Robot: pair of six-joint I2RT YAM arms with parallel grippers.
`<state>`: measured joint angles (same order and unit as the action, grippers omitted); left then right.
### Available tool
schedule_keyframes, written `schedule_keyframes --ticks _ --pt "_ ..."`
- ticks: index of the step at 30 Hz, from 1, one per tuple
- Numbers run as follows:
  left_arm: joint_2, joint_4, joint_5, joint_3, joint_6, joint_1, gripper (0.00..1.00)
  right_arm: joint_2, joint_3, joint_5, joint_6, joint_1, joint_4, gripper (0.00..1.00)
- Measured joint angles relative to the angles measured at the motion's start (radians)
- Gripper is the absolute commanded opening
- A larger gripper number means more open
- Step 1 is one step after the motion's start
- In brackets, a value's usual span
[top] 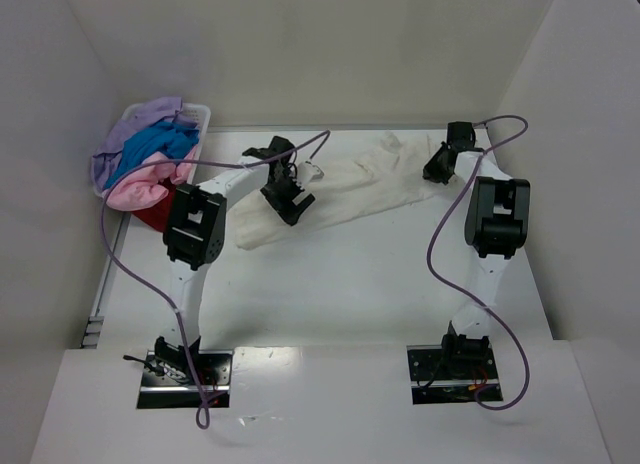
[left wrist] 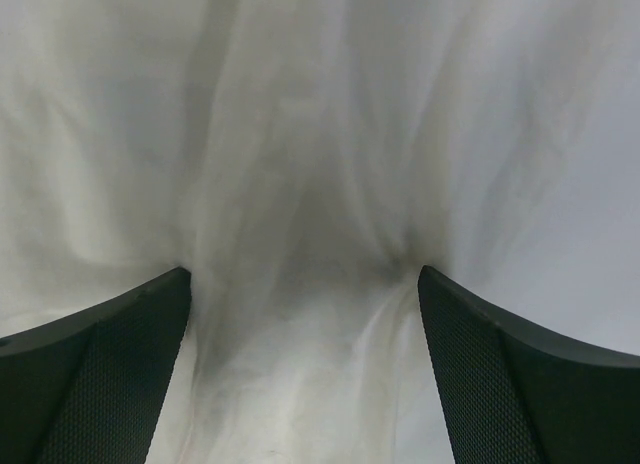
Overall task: Fold and stack the t-shirts
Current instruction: Rotate the tshirt 90 degrees
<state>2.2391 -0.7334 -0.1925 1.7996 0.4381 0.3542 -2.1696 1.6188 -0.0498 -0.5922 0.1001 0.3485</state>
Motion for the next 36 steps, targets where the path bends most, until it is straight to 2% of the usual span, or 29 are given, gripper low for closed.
schedule_keyframes --ticks 3,11,18,23,27,29,36 --pt "-0.021 -0.013 -0.049 -0.028 -0.061 0.04 0.99 0.0 0.002 -0.011 0.002 -0.003 0.002 0.12" --pt "-0.145 0.079 -0.169 -0.232 -0.29 0.085 0.99 -0.029 0.016 -0.03 0.007 -0.04 0.003 0.12" --pt "-0.211 0.174 -0.252 -0.355 -0.516 0.261 0.99 -0.068 0.063 -0.041 0.011 -0.068 0.003 0.12" --pt "-0.216 0.235 -0.308 -0.383 -0.655 0.386 0.99 -0.105 0.117 -0.047 0.014 -0.106 0.001 0.12" --pt "-0.222 0.267 -0.332 -0.405 -0.711 0.432 0.99 -0.157 0.197 -0.068 0.016 -0.15 0.004 0.12" --pt "-0.229 0.289 -0.345 -0.423 -0.737 0.438 0.99 -0.189 0.249 -0.081 0.018 -0.176 0.007 0.15" --pt "-0.237 0.311 -0.342 -0.437 -0.788 0.453 0.99 -0.307 0.442 -0.114 0.029 -0.286 0.027 0.15"
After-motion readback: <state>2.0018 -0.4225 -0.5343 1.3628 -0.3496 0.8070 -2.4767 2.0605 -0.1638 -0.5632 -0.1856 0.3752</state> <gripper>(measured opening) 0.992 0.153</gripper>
